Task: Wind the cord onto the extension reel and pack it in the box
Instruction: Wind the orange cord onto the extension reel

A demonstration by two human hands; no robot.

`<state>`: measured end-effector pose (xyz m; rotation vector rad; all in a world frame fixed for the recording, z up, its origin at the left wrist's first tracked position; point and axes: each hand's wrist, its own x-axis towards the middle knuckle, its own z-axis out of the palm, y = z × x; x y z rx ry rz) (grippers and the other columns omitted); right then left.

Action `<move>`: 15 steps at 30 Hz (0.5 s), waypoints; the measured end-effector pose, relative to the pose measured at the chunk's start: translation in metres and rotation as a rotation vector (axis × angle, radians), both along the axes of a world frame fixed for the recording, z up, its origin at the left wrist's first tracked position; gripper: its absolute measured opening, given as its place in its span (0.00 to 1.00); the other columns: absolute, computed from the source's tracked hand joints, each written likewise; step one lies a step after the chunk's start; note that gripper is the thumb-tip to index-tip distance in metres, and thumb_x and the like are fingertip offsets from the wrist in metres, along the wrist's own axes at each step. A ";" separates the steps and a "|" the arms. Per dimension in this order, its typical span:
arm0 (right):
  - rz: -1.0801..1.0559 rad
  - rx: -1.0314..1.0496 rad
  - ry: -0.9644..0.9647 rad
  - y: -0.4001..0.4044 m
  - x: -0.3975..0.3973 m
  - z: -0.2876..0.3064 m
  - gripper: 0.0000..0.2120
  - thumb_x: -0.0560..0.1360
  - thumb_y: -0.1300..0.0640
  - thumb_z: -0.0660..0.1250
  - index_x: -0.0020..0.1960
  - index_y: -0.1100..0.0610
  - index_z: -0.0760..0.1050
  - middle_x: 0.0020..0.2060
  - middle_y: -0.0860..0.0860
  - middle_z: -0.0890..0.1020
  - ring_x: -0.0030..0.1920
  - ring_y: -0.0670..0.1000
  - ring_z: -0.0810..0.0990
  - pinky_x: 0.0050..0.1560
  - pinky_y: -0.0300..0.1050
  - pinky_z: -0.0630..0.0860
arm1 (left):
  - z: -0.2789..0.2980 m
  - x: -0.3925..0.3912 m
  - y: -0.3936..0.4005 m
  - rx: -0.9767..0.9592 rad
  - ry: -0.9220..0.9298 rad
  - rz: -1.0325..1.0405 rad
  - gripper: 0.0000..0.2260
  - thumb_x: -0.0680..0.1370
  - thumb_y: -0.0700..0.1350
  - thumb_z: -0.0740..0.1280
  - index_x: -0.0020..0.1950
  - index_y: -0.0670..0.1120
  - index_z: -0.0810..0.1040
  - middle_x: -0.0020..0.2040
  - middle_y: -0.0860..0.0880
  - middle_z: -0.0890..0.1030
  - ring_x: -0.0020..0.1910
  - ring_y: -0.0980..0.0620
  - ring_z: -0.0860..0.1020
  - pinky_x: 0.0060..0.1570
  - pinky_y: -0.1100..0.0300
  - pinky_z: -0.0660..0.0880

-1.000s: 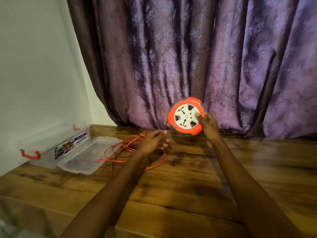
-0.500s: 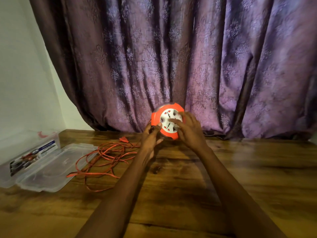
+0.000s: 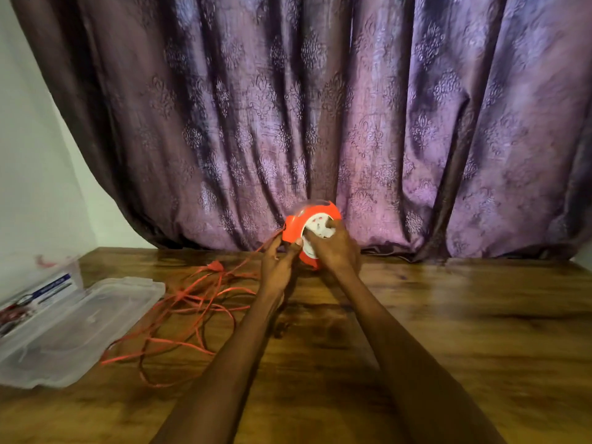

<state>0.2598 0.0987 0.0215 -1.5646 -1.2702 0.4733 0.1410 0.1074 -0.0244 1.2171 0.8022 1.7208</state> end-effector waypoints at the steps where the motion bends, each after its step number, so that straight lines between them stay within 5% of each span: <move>1: 0.102 -0.065 0.419 0.003 -0.005 0.004 0.25 0.72 0.39 0.71 0.60 0.55 0.78 0.38 0.55 0.86 0.32 0.53 0.84 0.30 0.40 0.75 | -0.002 0.000 0.001 0.020 0.019 0.023 0.13 0.76 0.44 0.73 0.59 0.49 0.82 0.54 0.38 0.83 0.50 0.42 0.79 0.57 0.40 0.76; 3: 0.190 -0.146 0.805 0.007 -0.007 0.004 0.20 0.74 0.42 0.70 0.53 0.59 0.78 0.28 0.55 0.84 0.16 0.47 0.72 0.19 0.32 0.62 | -0.007 -0.002 0.003 0.034 0.064 0.077 0.15 0.76 0.44 0.73 0.62 0.46 0.81 0.49 0.37 0.82 0.44 0.46 0.78 0.46 0.47 0.76; 5: 0.205 -0.149 0.761 0.008 -0.004 -0.001 0.18 0.75 0.42 0.70 0.48 0.58 0.77 0.25 0.54 0.82 0.15 0.45 0.67 0.18 0.31 0.60 | -0.009 -0.003 0.002 0.009 0.028 0.080 0.15 0.76 0.44 0.72 0.63 0.45 0.80 0.45 0.45 0.81 0.37 0.56 0.78 0.37 0.58 0.75; 7: 0.181 -0.089 0.494 0.010 0.005 -0.005 0.18 0.76 0.42 0.69 0.42 0.57 0.79 0.24 0.52 0.82 0.18 0.47 0.72 0.21 0.39 0.71 | -0.009 -0.005 0.004 -0.043 -0.102 0.023 0.16 0.78 0.41 0.70 0.65 0.43 0.77 0.47 0.47 0.83 0.35 0.60 0.80 0.30 0.65 0.76; 9: 0.110 0.051 0.080 0.014 0.015 -0.010 0.14 0.76 0.45 0.69 0.44 0.56 0.81 0.34 0.51 0.86 0.33 0.52 0.82 0.40 0.51 0.81 | -0.005 -0.008 0.004 -0.069 -0.136 0.012 0.16 0.79 0.41 0.69 0.66 0.41 0.75 0.50 0.46 0.84 0.38 0.57 0.82 0.30 0.64 0.77; 11: 0.129 0.314 -0.319 0.016 0.023 -0.016 0.07 0.75 0.53 0.69 0.52 0.51 0.81 0.48 0.51 0.84 0.51 0.55 0.81 0.52 0.50 0.77 | -0.002 -0.011 0.006 -0.065 -0.118 0.016 0.15 0.79 0.42 0.68 0.65 0.41 0.76 0.50 0.45 0.84 0.41 0.51 0.81 0.36 0.58 0.79; 15: 0.317 0.645 -0.879 0.020 0.029 -0.017 0.21 0.71 0.61 0.67 0.59 0.43 0.79 0.63 0.49 0.75 0.63 0.55 0.72 0.58 0.52 0.71 | -0.003 -0.016 0.007 -0.094 -0.108 0.008 0.11 0.79 0.42 0.67 0.61 0.41 0.78 0.48 0.43 0.82 0.44 0.46 0.79 0.43 0.54 0.78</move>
